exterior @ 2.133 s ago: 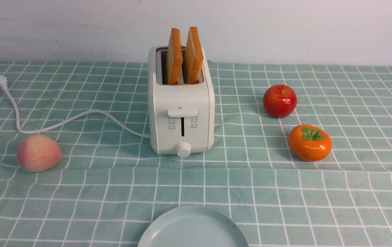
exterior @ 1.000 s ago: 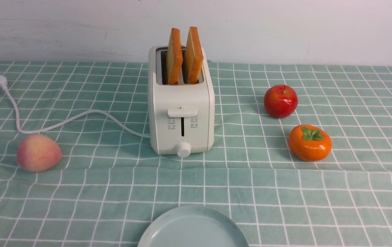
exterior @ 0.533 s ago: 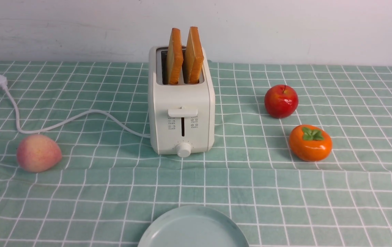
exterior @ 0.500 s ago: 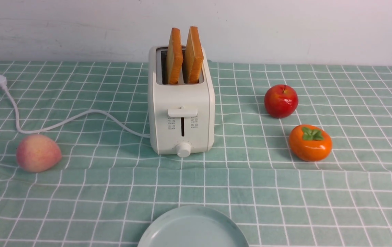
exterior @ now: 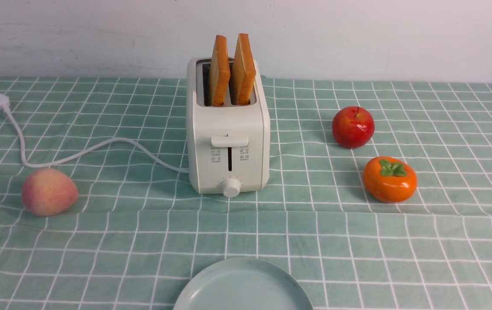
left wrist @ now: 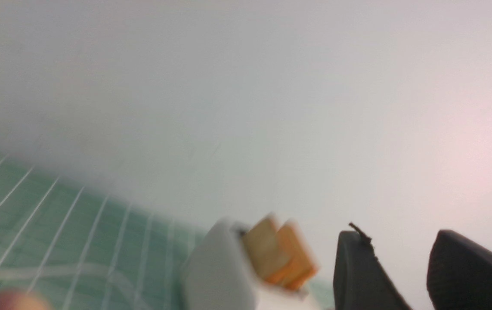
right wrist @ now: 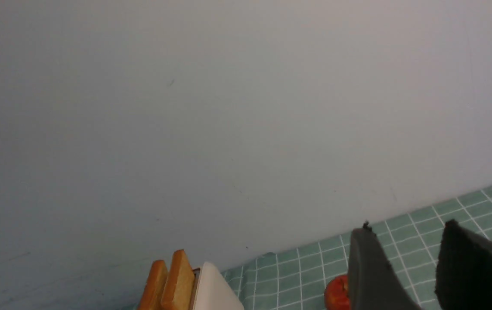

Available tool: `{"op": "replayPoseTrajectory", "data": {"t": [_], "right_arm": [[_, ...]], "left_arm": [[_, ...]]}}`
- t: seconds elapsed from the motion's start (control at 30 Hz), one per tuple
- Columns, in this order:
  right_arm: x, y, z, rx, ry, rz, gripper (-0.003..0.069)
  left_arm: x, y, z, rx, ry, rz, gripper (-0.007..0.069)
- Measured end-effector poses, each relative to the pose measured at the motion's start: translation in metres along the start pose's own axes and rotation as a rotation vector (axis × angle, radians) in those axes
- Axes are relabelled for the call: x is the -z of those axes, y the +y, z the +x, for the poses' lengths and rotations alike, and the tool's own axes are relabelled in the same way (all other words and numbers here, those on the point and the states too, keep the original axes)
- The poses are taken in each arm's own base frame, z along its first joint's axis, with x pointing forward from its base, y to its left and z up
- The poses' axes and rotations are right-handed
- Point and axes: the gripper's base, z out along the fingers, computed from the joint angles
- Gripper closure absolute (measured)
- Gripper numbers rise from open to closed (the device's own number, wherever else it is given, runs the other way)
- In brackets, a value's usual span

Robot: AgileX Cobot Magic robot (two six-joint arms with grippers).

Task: Take toasted bread from bread machine on blue coffee table place on plate.
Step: 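Grasp the toast slice in the toaster and pull it up out of the slot with the right gripper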

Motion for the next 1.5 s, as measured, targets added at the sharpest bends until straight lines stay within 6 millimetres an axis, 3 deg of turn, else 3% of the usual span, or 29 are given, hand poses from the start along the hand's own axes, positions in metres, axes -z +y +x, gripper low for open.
{"op": "replayPoseTrajectory", "data": {"t": [0.1, 0.13, 0.27, 0.3, 0.4, 0.53, 0.73, 0.87, 1.0, 1.3, 1.5], "right_arm": [[-0.019, 0.003, 0.016, 0.006, 0.078, -0.068, 0.0419], [-0.020, 0.005, 0.017, 0.006, 0.089, -0.083, 0.0419], [-0.035, 0.017, 0.059, 0.042, 0.282, -0.218, 0.0419], [-0.037, 0.019, 0.062, 0.047, 0.301, -0.230, 0.0419], [-0.054, 0.037, 0.100, 0.176, 0.459, -0.346, 0.0419], [-0.066, 0.056, 0.122, 0.278, 0.540, -0.435, 0.0419], [-0.094, 0.081, 0.127, 0.338, 0.668, -0.457, 0.0419], [-0.125, 0.096, 0.126, 0.267, 0.874, -0.386, 0.0419], [-0.149, 0.105, 0.127, 0.210, 0.945, -0.331, 0.0419], [-0.194, 0.122, 0.131, 0.181, 0.927, -0.313, 0.0393], [-0.243, 0.139, 0.134, 0.154, 0.795, -0.326, 0.0365]], "left_arm": [[-0.021, 0.012, 0.013, -0.134, 0.293, -0.187, 0.0388], [-0.021, 0.013, 0.015, -0.139, 0.321, -0.202, 0.0388], [-0.026, 0.024, 0.036, -0.147, 0.611, -0.313, 0.0388], [-0.026, 0.024, 0.036, -0.147, 0.613, -0.309, 0.0388], [-0.018, 0.022, 0.050, -0.119, 0.730, -0.256, 0.0388], [-0.012, 0.019, 0.059, -0.082, 0.743, -0.178, 0.0388], [-0.013, 0.016, 0.061, -0.045, 0.709, -0.124, 0.0388], [-0.020, 0.014, 0.054, -0.040, 0.595, -0.093, 0.0388], [-0.021, 0.015, 0.050, -0.062, 0.557, -0.100, 0.0388], [-0.023, 0.015, 0.048, -0.080, 0.522, -0.104, 0.0388], [-0.026, 0.013, 0.043, -0.074, 0.465, -0.084, 0.0388]]}}
